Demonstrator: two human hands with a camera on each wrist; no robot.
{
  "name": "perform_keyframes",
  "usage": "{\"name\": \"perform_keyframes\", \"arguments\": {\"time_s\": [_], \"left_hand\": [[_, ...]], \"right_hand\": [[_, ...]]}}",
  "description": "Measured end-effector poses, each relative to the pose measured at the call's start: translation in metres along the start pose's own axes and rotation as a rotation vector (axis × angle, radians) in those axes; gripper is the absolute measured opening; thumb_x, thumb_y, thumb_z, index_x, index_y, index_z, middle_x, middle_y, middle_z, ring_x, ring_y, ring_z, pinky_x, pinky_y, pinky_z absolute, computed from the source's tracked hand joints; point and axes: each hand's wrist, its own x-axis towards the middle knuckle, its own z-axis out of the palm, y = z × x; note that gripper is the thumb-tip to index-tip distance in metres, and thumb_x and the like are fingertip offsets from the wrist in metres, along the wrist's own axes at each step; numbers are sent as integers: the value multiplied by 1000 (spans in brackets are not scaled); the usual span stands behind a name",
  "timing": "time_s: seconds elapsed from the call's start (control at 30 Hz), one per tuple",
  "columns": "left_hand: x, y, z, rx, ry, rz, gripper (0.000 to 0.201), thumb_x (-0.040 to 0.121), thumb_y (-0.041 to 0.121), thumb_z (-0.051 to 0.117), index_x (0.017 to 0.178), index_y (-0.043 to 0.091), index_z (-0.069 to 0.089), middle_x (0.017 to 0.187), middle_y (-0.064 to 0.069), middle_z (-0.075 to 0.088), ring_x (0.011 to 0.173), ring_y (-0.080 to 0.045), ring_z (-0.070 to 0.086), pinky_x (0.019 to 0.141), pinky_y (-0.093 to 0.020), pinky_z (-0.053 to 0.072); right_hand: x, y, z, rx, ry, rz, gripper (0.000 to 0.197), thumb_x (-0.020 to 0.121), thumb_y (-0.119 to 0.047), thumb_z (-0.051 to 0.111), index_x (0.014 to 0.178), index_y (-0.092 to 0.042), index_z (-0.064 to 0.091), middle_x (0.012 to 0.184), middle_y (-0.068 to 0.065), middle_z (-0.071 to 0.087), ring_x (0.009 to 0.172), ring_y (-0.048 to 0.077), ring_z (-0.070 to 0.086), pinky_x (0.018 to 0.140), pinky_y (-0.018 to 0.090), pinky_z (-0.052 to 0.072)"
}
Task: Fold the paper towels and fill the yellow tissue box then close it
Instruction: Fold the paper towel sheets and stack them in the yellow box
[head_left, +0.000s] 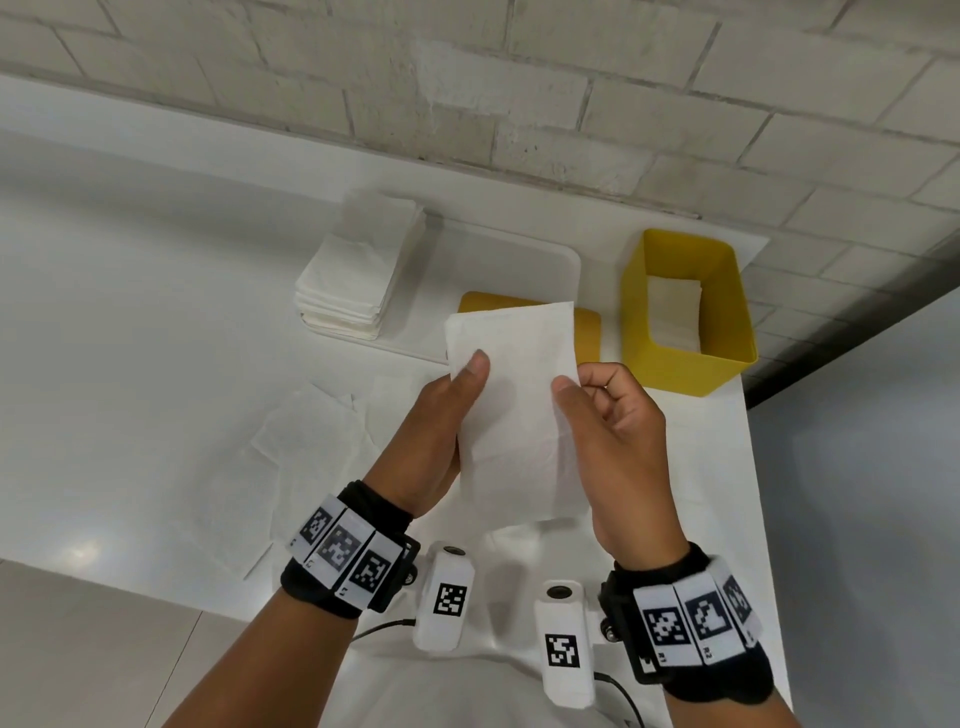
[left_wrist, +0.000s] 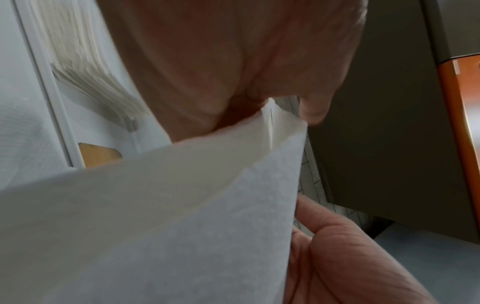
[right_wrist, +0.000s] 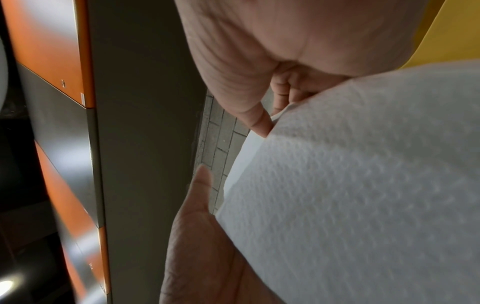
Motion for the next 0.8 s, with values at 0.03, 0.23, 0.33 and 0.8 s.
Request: {"name": "perform_keyframes", "arguments": {"time_s": [0.03, 0.23, 0.33, 0.8], "left_hand": [[0, -1, -1, 20, -1, 2, 39, 91, 45, 50, 111, 26, 77, 116, -2, 77, 111, -19, 72, 95, -34, 57], [0, -4, -4, 56, 32, -31, 35, 90, 35, 63, 121, 19, 68, 116, -4, 77, 110, -24, 72, 94, -37, 59], [0, -6, -3, 72, 49, -48, 38, 86, 38, 60, 118, 19, 70, 116, -5, 77, 110, -25, 72, 99, -44, 56], [6, 1, -26, 1340, -115, 457, 15, 104, 31, 49, 91, 31, 57, 58, 9, 43, 57, -17, 44, 55, -31, 34]], "right_hand": [[0, 0, 0, 2, 2, 6, 6, 98, -17, 66, 91, -18, 66, 88, 11, 74, 76, 16, 66, 72, 33, 53], [-1, 0, 0, -16, 19, 14, 8, 97, -19, 66, 90, -21, 65, 81, 5, 70, 70, 9, 62, 65, 23, 50], [0, 3, 0, -19, 20, 12, 8, 97, -20, 67, 90, -21, 66, 81, 7, 69, 72, 12, 60, 67, 28, 49], [22, -9, -23, -766, -379, -443, 35, 87, -17, 75, 119, -30, 65, 112, -17, 67, 102, 0, 59, 87, 20, 45]]}}
